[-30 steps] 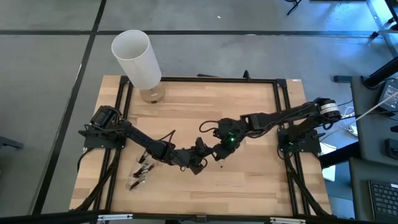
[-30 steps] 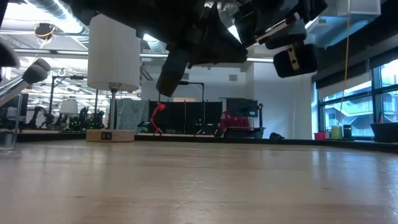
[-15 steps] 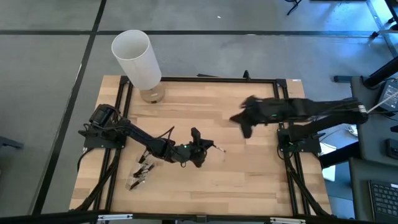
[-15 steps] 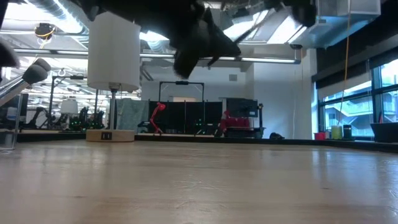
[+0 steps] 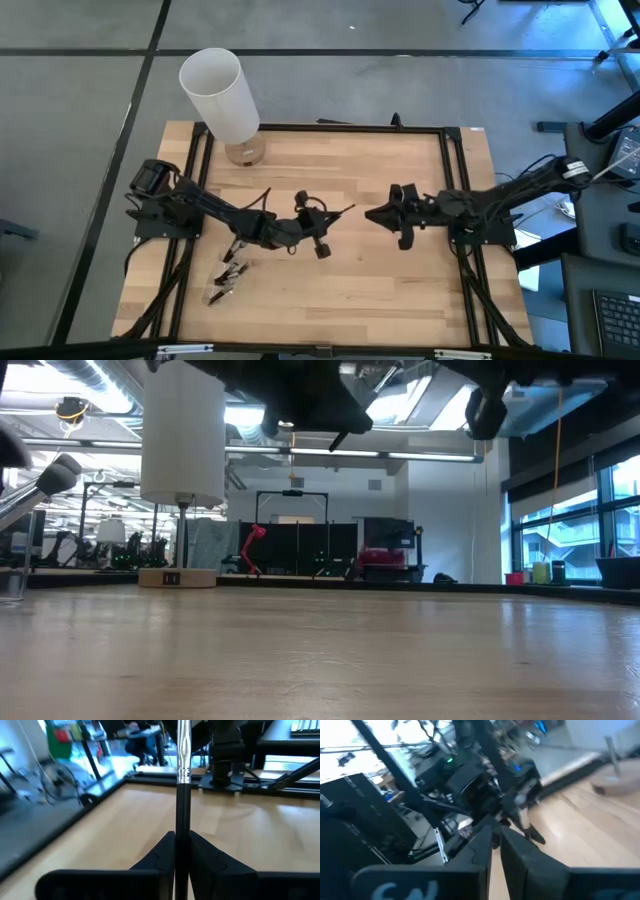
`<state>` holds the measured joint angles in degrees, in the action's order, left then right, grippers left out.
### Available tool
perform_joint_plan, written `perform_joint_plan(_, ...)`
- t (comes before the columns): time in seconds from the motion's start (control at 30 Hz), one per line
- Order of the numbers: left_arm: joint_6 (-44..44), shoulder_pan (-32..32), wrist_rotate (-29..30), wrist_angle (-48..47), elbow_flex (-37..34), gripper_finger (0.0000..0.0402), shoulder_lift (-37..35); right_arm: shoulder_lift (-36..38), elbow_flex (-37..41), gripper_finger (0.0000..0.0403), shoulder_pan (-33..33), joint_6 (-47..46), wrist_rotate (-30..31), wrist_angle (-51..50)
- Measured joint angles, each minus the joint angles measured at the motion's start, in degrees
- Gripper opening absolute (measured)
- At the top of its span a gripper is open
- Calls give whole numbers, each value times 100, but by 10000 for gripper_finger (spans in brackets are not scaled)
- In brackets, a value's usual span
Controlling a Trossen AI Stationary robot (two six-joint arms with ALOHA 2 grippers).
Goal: Put items in baskets/containers
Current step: Put the black eyeshadow brush into the transparent organizer
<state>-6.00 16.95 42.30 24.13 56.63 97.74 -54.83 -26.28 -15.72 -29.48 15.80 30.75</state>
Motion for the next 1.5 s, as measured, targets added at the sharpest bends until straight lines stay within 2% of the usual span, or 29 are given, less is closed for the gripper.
perform_joint_plan(0.17,-712,10,-290,-533,-1,32,-258,-312,558,37,-191,586,596,1221)
perform_joint_plan(0.27,-959,-22,-591,-893,-1,34,-446,-746,673,37,-213,643,603,1865)
perform_joint_plan(0.4,-1015,-43,-1152,-1204,-1,32,-652,-1395,586,37,-210,829,210,2824)
perform_joint_plan(0.5,-1139,-46,-1402,-1256,-1,31,-727,-1812,365,37,-210,1107,22,3027)
perform_joint_plan(0.8,-1579,-2,-1354,-1474,-1,32,-794,-2579,-220,42,-213,1523,-74,3065)
perform_joint_plan(0.9,-1594,-2,-1348,-1505,-1,31,-794,-2586,-219,71,-213,1592,21,3029)
perform_joint_plan(1.03,-1596,4,-1346,-1518,-1,35,-794,-2576,-204,149,-210,1708,127,3068)
perform_joint_plan(1.13,-1596,3,-1338,-1517,-1,35,-794,-2572,-204,212,-213,1634,514,2955)
perform_joint_plan(1.23,-1614,2,-1354,-1480,-1,32,-794,-2575,-204,250,-210,1544,908,2887)
perform_joint_plan(1.37,-1638,4,-1449,-1488,-1,32,-794,-2572,-204,251,-208,1697,1337,2916)
perform_joint_plan(1.5,-1641,4,-1446,-1490,-1,36,-794,-2572,-204,215,-208,1775,1305,3014)
